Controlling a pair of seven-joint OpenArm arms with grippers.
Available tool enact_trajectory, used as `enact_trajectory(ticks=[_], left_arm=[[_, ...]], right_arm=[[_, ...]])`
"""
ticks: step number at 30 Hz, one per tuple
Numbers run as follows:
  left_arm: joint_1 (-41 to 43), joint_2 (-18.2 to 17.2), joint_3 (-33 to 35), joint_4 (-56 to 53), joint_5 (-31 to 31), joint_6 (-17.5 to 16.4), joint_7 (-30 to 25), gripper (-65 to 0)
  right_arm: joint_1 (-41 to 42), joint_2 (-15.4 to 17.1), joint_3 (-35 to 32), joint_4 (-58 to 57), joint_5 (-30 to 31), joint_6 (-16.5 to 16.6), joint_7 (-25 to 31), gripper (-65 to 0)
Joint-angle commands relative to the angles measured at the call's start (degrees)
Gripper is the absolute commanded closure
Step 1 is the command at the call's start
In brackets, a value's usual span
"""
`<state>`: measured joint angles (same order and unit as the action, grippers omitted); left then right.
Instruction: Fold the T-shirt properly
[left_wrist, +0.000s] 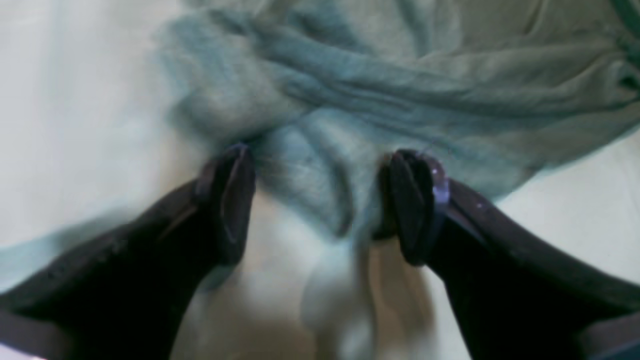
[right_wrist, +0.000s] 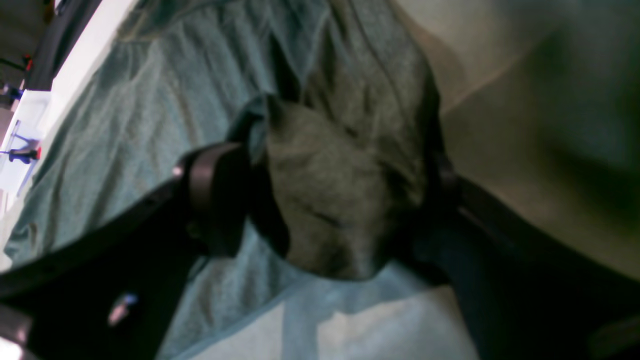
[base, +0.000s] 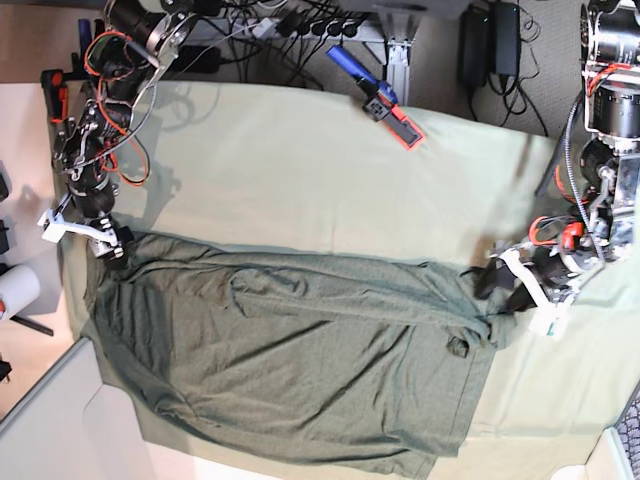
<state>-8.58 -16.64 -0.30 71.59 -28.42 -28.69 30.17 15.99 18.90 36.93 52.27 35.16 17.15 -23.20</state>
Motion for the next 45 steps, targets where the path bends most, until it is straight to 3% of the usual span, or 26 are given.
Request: enact_trajectory(ticks=[1,6,14,24,45], left_arm=[[-0.90,-1.14,-0.26,2.67,-1.73,-0.70,-0.94,-45.6],[-0.44,-3.43,-0.26,5.75,-2.54,-0.66,-0.33,-45.6],[2.08,-3.13,-0.26,3.32,-1.38,0.17,-2.29,-45.6],[1.07,3.23,-0.26,2.47,0.02,0.17,-3.13,-45.6],[-0.98,6.49,1.09,-0.55,-1.90,-0.02,-3.17,-45.6]], right_arm=[[0.70,0.42,-0.22,0.37,0.24,0.22,-1.27,-44.7],[0.79,0.44,-0.22,0.37,0.22,0.24,-1.29,-44.7],[0.68,0.31,-0.22,0.37,0.22,0.24,-1.42,-44.7],[0.66,0.31,-0.22,0.37,0.87,0.26,-2.80,-44.7],[0.81,0.31,-0.31,0.39,2.82,1.27,-3.45,-44.7]])
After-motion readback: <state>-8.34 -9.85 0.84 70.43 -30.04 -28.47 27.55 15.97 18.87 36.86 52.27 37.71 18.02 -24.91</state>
